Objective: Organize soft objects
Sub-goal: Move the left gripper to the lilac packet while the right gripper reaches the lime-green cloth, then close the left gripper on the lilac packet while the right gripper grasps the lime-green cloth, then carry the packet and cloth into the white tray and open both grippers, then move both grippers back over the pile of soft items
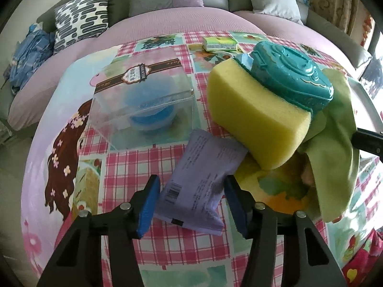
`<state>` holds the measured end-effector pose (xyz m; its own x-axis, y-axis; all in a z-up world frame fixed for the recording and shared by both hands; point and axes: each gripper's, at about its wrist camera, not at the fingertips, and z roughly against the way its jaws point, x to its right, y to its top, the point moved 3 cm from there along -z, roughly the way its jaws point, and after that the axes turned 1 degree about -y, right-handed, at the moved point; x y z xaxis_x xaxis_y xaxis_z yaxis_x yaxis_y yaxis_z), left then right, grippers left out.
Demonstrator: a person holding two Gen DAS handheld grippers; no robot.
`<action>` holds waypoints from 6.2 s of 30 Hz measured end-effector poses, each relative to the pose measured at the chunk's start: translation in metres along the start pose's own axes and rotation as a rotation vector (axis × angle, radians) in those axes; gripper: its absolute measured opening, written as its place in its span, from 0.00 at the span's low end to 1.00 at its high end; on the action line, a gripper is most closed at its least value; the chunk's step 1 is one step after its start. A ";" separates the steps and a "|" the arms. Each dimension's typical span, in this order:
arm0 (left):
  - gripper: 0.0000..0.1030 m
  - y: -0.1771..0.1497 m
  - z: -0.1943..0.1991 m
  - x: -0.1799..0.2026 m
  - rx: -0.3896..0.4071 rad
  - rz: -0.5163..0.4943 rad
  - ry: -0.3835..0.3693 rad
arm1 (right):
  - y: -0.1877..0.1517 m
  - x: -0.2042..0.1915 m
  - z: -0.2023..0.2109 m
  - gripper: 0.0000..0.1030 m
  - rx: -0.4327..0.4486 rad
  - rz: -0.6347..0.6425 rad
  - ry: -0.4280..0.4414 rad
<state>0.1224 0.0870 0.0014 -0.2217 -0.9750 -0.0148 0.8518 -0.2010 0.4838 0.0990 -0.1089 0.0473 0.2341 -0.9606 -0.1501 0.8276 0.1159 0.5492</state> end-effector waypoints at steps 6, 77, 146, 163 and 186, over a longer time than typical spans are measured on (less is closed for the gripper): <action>0.47 -0.010 0.010 -0.002 0.015 0.057 -0.023 | 0.001 -0.003 0.015 0.03 0.038 0.014 0.012; 0.33 -0.002 0.119 0.009 0.239 0.247 0.005 | 0.046 0.013 0.090 0.02 0.263 -0.034 0.016; 0.86 0.102 0.027 0.228 0.101 0.020 -0.169 | -0.044 0.255 0.088 0.57 0.044 -0.369 -0.372; 0.95 0.063 0.060 0.173 0.198 0.059 -0.117 | -0.058 0.222 0.094 1.00 0.050 -0.331 -0.351; 0.95 0.009 0.072 0.069 0.225 0.253 -0.005 | -0.046 0.132 0.075 1.00 0.064 -0.125 -0.240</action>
<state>0.0811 0.0247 0.0678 -0.0195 -0.9908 0.1339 0.7537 0.0735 0.6531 0.0534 -0.2605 0.0634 -0.0017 -0.9997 -0.0253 0.8071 -0.0163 0.5902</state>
